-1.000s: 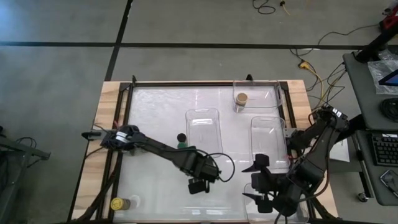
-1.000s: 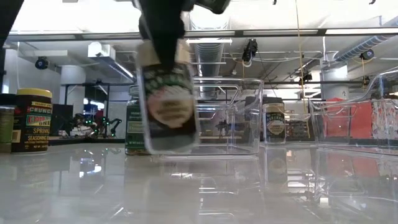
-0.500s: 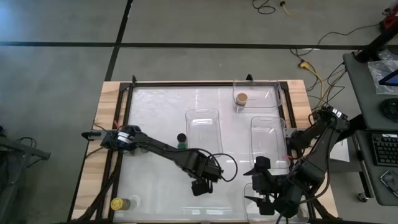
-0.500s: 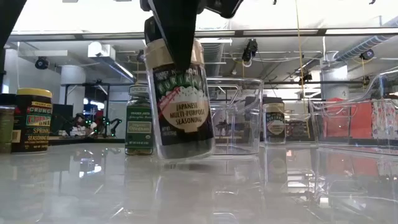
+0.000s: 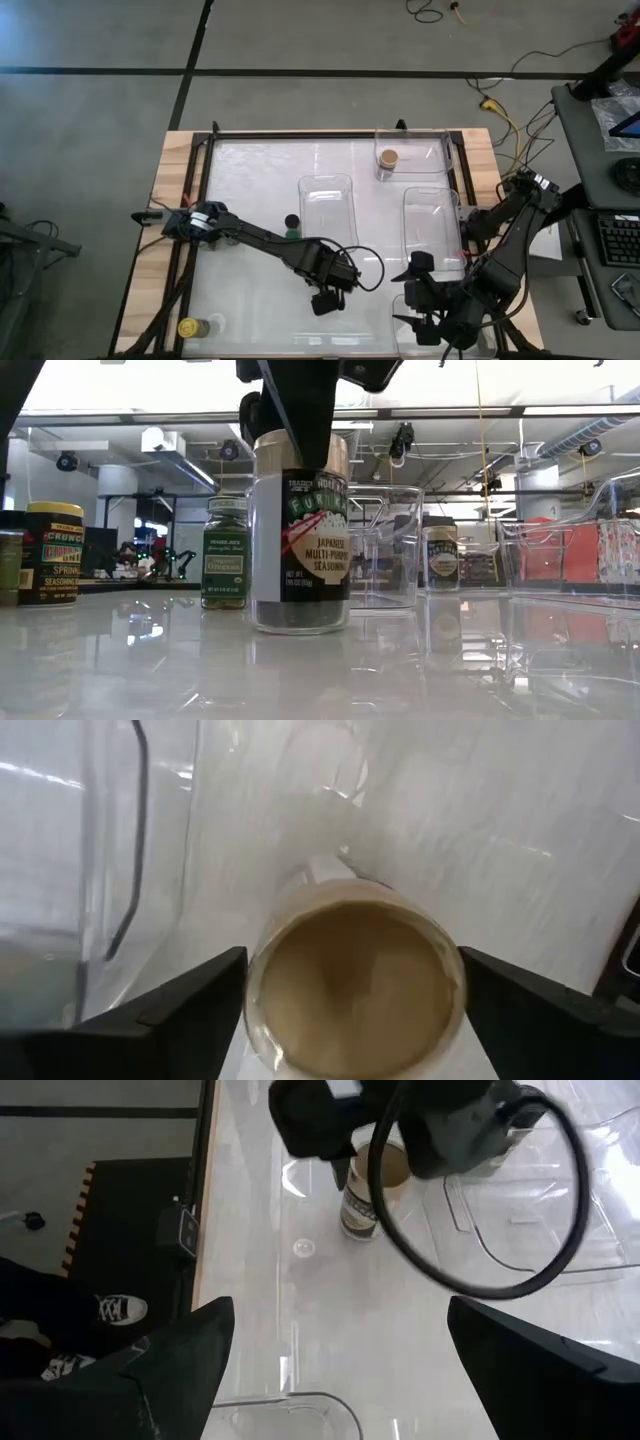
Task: Sort spices by type
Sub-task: Put the gold seasoning bottle into the top right transparent bin, then put the top yellow seasoning bottle into the middle left transparent bin
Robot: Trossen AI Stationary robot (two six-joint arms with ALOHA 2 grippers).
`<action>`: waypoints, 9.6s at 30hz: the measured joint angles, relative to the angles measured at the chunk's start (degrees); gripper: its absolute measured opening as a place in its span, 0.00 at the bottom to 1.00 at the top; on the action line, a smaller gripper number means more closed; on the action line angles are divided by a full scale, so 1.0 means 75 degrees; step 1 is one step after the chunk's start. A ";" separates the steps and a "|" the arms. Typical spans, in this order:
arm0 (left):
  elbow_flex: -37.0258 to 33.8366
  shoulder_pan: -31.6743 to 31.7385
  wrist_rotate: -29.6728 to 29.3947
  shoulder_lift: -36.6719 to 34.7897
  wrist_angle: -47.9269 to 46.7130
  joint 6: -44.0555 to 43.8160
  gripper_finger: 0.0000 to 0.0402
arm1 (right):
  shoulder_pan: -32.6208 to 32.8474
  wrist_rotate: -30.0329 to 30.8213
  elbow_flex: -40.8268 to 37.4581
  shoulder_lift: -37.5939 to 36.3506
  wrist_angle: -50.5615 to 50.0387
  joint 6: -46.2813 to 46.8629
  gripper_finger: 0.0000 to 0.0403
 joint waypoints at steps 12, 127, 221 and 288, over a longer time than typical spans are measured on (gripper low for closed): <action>0.2178 -0.0486 -0.0969 -0.0488 -0.1974 -0.0138 0.86 | -0.0795 -0.1029 -0.0007 0.0000 0.1135 -0.2125 0.89; -0.5180 -0.1909 -0.7687 -0.9858 -0.0098 -0.1976 0.79 | -0.4993 -0.6822 0.1188 0.2105 0.2485 -0.7735 0.67; -0.9716 -0.0440 -0.4163 -1.1026 0.9947 0.2223 0.79 | -1.4236 -0.7461 -0.5802 -0.3194 0.2726 -1.0128 0.88; -0.8801 0.2218 0.0241 -1.0228 0.2656 0.1574 0.77 | -0.5723 -0.3386 0.2071 0.2200 0.2792 -0.4689 0.90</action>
